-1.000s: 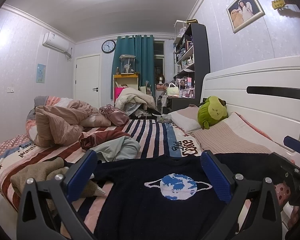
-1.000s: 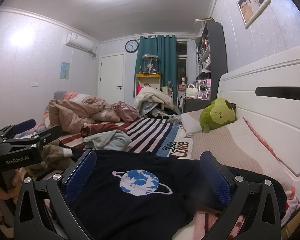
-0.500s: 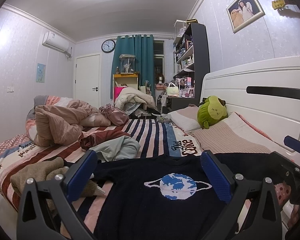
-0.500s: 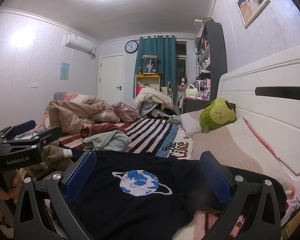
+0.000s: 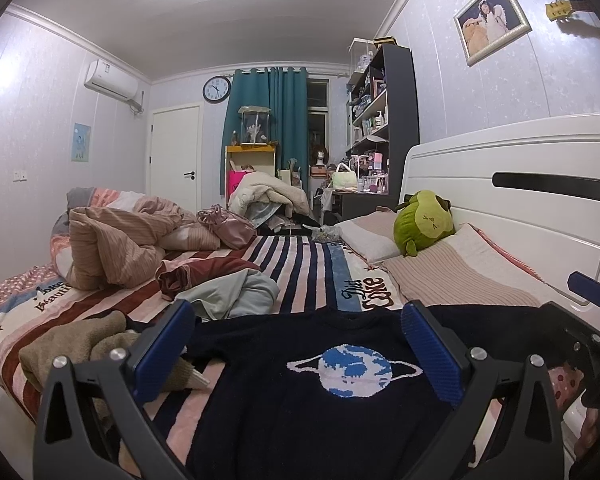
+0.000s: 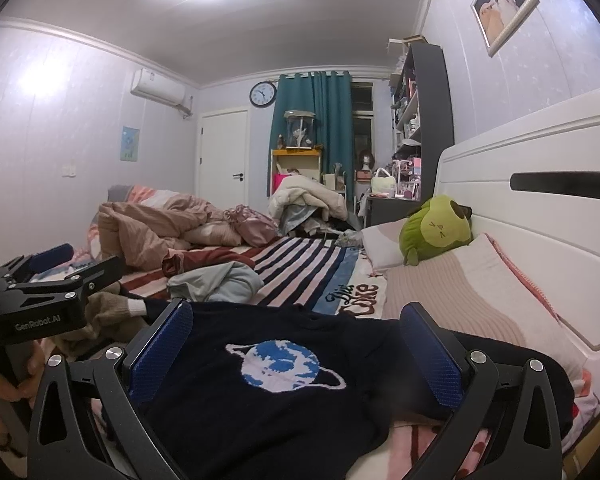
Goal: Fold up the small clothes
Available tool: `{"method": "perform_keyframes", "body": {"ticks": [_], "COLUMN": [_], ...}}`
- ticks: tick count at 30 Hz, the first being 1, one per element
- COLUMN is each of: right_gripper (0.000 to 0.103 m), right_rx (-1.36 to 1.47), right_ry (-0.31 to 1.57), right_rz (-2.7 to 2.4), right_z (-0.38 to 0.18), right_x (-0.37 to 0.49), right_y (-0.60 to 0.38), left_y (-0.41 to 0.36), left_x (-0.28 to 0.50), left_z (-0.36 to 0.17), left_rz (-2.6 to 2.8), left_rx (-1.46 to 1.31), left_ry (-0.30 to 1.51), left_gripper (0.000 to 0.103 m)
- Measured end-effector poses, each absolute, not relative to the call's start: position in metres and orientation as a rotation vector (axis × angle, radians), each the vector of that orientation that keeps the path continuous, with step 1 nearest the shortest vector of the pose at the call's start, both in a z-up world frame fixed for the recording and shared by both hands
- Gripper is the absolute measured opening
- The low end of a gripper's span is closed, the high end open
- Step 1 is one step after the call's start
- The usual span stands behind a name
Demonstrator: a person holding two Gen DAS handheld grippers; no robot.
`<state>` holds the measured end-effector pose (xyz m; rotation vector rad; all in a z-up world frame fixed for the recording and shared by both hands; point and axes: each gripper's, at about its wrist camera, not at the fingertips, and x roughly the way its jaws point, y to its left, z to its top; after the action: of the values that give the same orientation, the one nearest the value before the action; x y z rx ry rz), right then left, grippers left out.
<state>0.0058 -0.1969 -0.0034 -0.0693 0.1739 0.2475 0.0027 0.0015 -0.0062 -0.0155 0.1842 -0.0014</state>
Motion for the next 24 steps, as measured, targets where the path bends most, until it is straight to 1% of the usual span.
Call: {"method": "perform_keyframes", "body": {"ticks": [12, 20, 24], "right_gripper": [0.103, 0.103, 0.103], "right_rx": [-0.044, -0.023, -0.059], "right_ry": [0.187, 0.233, 0.259], "right_rz": [0.278, 0.332, 0.342], "right_z": [-0.006, -0.015, -0.024], "right_x": [0.01, 0.047, 0.077], "right_y": [-0.189, -0.156, -0.139], "left_y": [0.01, 0.048, 0.085], "left_x": [0.005, 0.025, 0.046], "left_z": [-0.011, -0.021, -0.03], "left_rz": [0.034, 0.08, 0.086], "left_rx": [-0.013, -0.036, -0.07], "left_ry": [0.198, 0.271, 0.303], "left_gripper": [0.102, 0.102, 0.102]}}
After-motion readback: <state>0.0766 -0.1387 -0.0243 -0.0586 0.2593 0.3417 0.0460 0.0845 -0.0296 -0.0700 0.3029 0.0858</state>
